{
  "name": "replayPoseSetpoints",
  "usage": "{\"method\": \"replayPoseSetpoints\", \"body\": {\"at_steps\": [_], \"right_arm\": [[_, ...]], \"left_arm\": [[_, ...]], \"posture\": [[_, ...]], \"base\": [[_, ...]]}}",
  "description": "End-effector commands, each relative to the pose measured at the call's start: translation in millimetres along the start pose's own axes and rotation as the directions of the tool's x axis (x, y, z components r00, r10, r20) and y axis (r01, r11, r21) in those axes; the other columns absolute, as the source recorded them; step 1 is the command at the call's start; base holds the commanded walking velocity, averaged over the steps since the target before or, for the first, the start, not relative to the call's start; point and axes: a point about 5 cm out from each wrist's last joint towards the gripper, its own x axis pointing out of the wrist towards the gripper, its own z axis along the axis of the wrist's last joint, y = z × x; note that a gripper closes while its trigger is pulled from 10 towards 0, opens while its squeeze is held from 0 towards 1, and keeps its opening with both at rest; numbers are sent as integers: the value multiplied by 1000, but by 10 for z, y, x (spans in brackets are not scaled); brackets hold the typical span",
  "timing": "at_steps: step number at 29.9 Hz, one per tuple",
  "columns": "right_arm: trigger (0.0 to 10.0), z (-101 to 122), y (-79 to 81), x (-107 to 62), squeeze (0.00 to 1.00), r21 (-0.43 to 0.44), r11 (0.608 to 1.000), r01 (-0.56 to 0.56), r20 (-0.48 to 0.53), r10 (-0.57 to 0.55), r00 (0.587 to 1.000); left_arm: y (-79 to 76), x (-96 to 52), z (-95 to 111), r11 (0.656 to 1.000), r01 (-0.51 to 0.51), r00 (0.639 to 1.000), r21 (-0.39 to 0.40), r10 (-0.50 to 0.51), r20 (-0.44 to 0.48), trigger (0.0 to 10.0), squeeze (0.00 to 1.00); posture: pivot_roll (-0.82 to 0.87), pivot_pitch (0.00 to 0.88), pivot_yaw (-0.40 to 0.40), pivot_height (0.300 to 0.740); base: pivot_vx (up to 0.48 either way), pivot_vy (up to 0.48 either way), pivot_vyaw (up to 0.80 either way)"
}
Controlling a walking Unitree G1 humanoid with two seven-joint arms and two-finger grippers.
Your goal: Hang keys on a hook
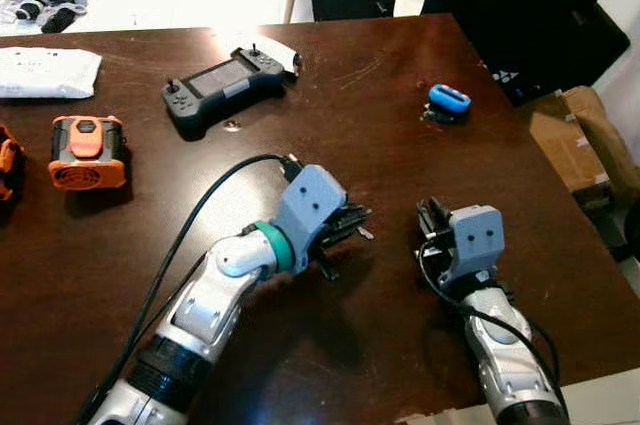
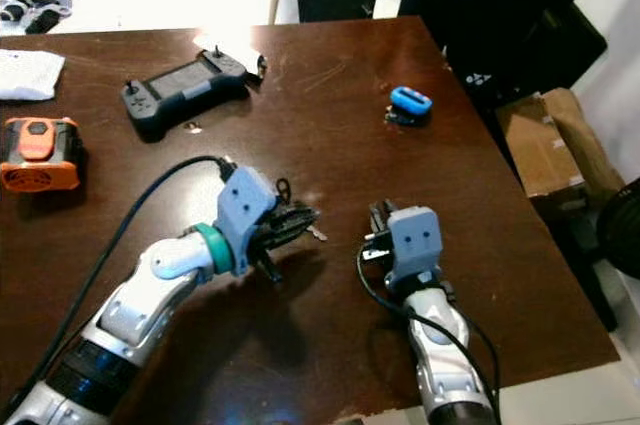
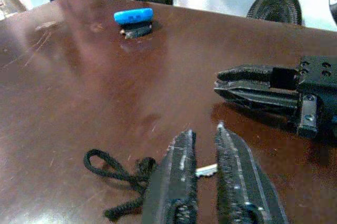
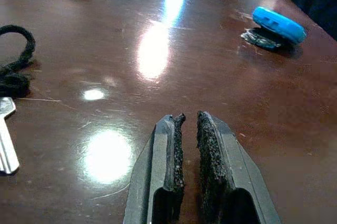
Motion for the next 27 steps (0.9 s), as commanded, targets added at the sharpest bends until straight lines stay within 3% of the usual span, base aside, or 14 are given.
{"method": "replayPoseSetpoints", "body": {"at_steps": [1, 4, 8, 9, 10, 12, 14, 15, 16, 18, 20, 23, 25, 27], "right_arm": [[10000, -115, 0, -70, 0, -2, 1000, -8, -57, 8, 998], [10000, -88, 24, -15, 0, -12, 999, -31, -49, 30, 998], [10000, -54, 15, 9, 0, -18, 999, -34, -37, 33, 999], [10000, 74, -20, 51, 0, 21, 1000, -21, 11, 21, 1000], [10000, 74, -20, 51, 0, 21, 1000, -21, 11, 21, 1000], [10000, 480, -83, 152, 0, 180, 983, -34, 156, 5, 988], [10000, 480, -83, 152, 0, 180, 983, -34, 156, 5, 988], [10000, 709, -60, 209, 0, 243, 965, -96, 233, 38, 972], [10000, 709, -60, 209, 0, 243, 965, -96, 233, 38, 972], [10000, 918, 182, 283, 0, 263, 924, -279, 296, 198, 934], [10000, 918, 182, 283, 0, 263, 924, -279, 296, 198, 934], [10000, 691, 609, 217, 0, 251, 848, -466, 214, 421, 882], [10000, 691, 609, 217, 0, 251, 848, -466, 214, 421, 882], [10000, 471, 899, 132, 0, 280, 793, -542, 137, 525, 840]], "left_arm": [[-50, -7, -67, 1000, -2, 999, -9, 2, -32, 10000, 1000], [32, 10, -139, 991, -125, 990, -39, 123, -70, 10000, 1000], [101, -1, -134, 980, -191, 980, -59, 187, -71, 10000, 1000], [172, -54, -70, 966, -231, 973, -116, 227, -45, 10000, 0], [172, -54, -70, 966, -231, 973, -116, 227, -45, 10000, 0], [255, -154, 113, 945, -233, 967, -229, 249, 44, 10000, 0], [255, -154, 113, 945, -233, 967, -229, 249, 44, 10000, 0], [276, -198, 206, 930, -216, 964, -297, 251, 86, 10000, 0], [276, -198, 206, 930, -216, 964, -297, 251, 86, 10000, 0], [402, -265, 303, 880, -278, 931, -386, 346, 118, 10000, 0], [402, -265, 303, 880, -278, 931, -386, 346, 118, 10000, 0], [510, -348, 223, 867, -377, 905, -325, 420, 69, 10000, 0], [510, -348, 223, 867, -377, 905, -325, 420, 69, 10000, 0], [507, -402, 144, 863, -405, 901, -303, 433, 29, 10000, 0]], "posture": [[-111, 189, 24, 740], [-106, 186, 17, 740], [-107, 186, 18, 740], [-112, 187, 23, 740], [-112, 187, 23, 740], [-119, 185, 29, 740], [-119, 185, 29, 740], [-128, 181, 36, 740], [-128, 181, 36, 740], [-122, 175, 29, 740], [-122, 175, 29, 740], [-101, 172, 15, 740], [-101, 172, 15, 740], [-91, 178, 13, 740]], "base": [[0, 0, 0], [0, 0, 0], [0, 0, 0], [0, 0, 0], [0, 0, 0], [0, 0, 0], [0, 0, 0], [0, 0, 0], [0, 0, 0], [0, 0, 0], [0, 0, 0], [0, 0, 0], [0, 0, 0], [0, 0, 0]]}}
